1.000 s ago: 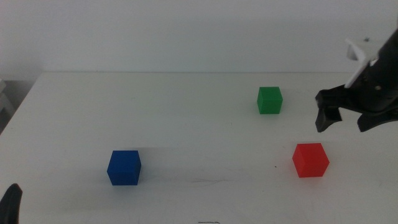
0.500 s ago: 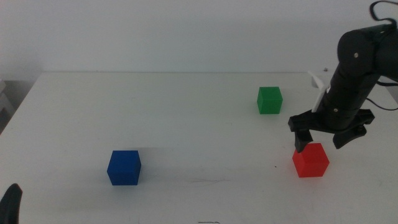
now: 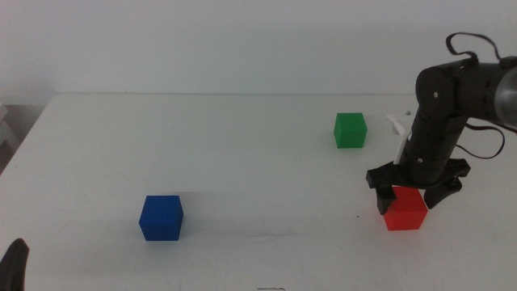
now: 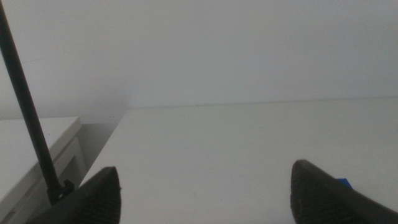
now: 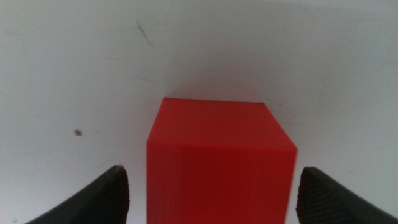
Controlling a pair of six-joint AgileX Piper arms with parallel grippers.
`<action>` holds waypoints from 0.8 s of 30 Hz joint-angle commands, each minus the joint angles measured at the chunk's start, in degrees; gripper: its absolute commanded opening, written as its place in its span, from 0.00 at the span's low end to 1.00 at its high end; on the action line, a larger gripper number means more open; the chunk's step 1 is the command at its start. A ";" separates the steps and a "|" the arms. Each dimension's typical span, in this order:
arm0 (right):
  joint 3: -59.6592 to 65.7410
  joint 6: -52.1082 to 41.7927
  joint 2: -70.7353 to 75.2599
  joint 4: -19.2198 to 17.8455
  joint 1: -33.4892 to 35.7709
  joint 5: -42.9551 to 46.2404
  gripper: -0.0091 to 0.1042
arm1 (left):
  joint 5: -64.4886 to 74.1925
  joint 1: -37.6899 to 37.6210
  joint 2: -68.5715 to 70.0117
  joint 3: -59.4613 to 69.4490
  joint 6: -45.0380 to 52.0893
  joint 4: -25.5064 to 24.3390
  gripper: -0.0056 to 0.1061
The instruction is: Stack red cubes first, then green, then blue cubes in a specific spot.
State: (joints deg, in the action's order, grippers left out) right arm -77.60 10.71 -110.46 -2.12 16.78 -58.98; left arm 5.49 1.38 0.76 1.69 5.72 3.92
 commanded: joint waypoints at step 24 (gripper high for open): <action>-13.09 20.75 1.17 -0.77 12.40 -8.18 0.07 | -4.43 -0.13 1.14 -0.18 -0.68 0.26 0.89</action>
State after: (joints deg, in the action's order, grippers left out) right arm -86.92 28.58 -112.03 -1.97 27.25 -65.98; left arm 5.49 1.38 0.76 1.69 5.72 3.92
